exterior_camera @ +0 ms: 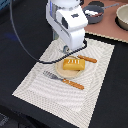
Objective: Interact with the objects in diverse but meaningful ways.
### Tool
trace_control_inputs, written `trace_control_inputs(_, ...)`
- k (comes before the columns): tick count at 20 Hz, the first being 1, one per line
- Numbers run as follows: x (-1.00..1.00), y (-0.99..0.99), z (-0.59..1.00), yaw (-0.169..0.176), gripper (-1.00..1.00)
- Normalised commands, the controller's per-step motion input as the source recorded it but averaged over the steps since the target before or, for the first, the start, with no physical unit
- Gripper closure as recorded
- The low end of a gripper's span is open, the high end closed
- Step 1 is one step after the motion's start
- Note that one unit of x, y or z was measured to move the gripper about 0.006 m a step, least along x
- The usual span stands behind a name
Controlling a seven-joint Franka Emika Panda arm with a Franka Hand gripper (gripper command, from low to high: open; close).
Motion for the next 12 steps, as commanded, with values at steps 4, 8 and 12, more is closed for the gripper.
trace_control_inputs(4, 0.00, -0.20, 0.02, -0.099, -1.00)
trace_control_inputs(8, -0.02, -0.41, 0.09, -0.137, -1.00)
trace_control_inputs(12, -0.07, -0.35, 0.00, -0.084, -1.00)
